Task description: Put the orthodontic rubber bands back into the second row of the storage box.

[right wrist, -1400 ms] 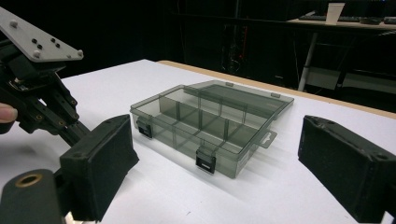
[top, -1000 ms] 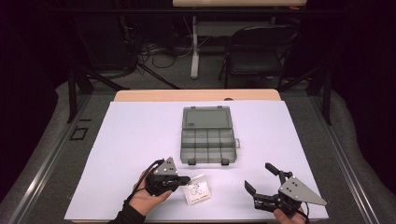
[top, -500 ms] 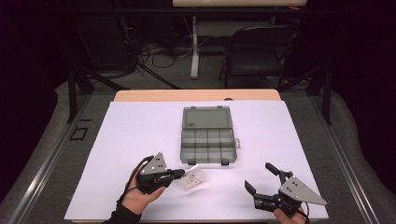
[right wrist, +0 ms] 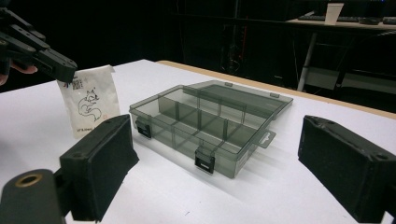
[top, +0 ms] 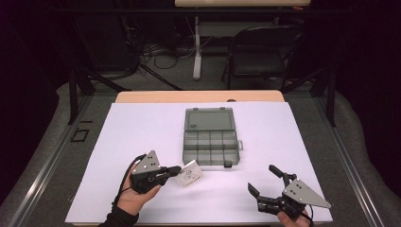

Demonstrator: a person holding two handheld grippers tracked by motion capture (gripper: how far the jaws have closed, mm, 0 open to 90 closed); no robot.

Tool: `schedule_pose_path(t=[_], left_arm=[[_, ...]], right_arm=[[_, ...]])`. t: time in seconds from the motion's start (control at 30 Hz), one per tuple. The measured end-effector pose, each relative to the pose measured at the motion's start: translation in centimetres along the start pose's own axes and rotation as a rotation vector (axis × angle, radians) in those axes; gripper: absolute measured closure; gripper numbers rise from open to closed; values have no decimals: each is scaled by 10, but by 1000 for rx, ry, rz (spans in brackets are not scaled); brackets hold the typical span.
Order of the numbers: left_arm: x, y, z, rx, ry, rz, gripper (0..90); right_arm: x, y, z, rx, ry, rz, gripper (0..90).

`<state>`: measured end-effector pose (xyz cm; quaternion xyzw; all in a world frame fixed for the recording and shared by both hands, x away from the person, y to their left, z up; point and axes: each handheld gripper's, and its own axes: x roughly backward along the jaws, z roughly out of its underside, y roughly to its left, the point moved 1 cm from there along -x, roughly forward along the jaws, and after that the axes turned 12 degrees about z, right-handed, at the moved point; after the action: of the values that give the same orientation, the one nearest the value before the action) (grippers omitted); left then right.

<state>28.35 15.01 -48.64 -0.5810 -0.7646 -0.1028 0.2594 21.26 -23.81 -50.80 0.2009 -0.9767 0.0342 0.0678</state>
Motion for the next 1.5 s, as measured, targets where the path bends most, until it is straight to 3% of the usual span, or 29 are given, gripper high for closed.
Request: schedule_pose_path(t=[0.57,0.73,1.2,1.5], left_arm=[[8,8,-16,-4,-20,-8,896],[9,18,-28,5,-32,-4,896],[3,42,-70,-32,13,-42,895],[-4,59,-93,-38,23,-43,895]], right_arm=[[1,-1,0,0,14,5,99],[2,-1,0,-2,15,6,99],[1,-1,0,-2,14,5,99],[1,-1,0,-5,15,4,100]])
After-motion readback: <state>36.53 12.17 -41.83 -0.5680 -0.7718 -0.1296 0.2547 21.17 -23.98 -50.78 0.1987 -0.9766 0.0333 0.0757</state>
